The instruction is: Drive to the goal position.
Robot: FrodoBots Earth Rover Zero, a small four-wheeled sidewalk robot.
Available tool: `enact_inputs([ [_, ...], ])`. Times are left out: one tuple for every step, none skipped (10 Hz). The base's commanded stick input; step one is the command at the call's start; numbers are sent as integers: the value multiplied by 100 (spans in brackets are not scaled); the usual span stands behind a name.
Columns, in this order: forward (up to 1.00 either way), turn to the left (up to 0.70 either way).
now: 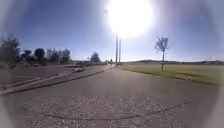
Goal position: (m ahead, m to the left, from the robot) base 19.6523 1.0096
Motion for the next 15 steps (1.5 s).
enact_inputs([
  [100,0],
  [100,0],
  [100,0],
  [100,0],
  [100,0],
  [100,0],
  [100,0],
  [100,0],
  [100,0],
  [100,0],
  [100,0],
  [100,0],
  [100,0],
  [100,0],
  [100,0],
])
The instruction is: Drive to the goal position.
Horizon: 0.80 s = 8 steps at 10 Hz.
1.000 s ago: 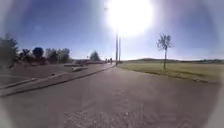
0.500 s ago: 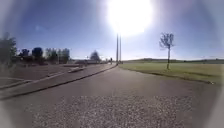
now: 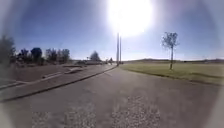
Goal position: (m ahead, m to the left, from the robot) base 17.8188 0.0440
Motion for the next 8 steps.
enact_inputs([
  [100,0],
  [100,0],
  [100,0],
  [100,0],
  [100,0],
  [100,0],
  [100,0],
  [100,0],
])
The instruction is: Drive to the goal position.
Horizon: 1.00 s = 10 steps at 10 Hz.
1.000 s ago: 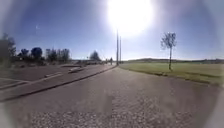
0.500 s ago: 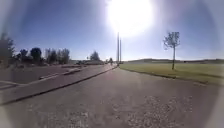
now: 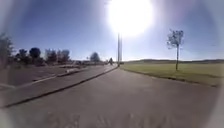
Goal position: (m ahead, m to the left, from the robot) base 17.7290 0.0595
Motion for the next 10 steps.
enact_inputs([
  [100,0],
  [100,0],
  [100,0],
  [100,0],
  [100,0],
  [100,0],
  [100,0],
  [100,0],
  [100,0],
  [100,0],
])
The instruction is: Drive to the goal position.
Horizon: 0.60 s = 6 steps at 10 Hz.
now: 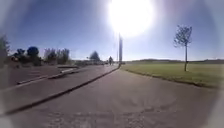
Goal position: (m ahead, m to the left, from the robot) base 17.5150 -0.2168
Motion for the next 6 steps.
enact_inputs([
  [100,0],
  [100,0],
  [100,0],
  [100,0],
  [100,0],
  [100,0],
])
